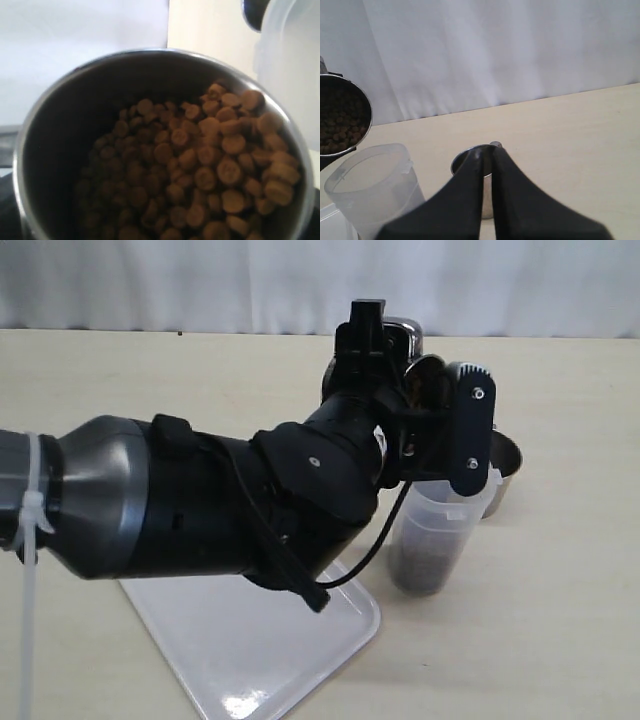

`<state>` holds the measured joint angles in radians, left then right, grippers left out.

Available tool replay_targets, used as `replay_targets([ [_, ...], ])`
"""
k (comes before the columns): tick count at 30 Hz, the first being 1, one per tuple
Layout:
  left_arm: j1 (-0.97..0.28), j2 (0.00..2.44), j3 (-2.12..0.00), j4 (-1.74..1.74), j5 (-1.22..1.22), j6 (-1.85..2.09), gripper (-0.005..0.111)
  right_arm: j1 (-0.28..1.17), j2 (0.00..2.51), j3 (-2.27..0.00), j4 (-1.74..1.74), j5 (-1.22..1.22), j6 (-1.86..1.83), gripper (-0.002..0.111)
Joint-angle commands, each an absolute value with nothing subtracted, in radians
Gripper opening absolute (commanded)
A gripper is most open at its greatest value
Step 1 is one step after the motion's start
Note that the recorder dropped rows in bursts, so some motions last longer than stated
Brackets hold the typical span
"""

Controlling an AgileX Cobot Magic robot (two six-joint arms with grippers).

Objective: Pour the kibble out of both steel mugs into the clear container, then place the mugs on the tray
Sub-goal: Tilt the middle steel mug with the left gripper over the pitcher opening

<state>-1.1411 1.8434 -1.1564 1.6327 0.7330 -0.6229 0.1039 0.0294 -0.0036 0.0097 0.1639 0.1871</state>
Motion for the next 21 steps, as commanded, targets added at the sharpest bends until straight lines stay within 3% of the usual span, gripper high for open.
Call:
replay_targets([
  [1,-1.161,1.842,-1.171,1.689,0.788,-0.621,0.000,0.108,0.033,0.000,0.011,0.169,0.187,0.005],
  [21,-1.187,1.844,-1.171,1.744,0.814,-0.621,0.000,0.108,0.033,0.000,0.011,0.169,0.187,0.005],
])
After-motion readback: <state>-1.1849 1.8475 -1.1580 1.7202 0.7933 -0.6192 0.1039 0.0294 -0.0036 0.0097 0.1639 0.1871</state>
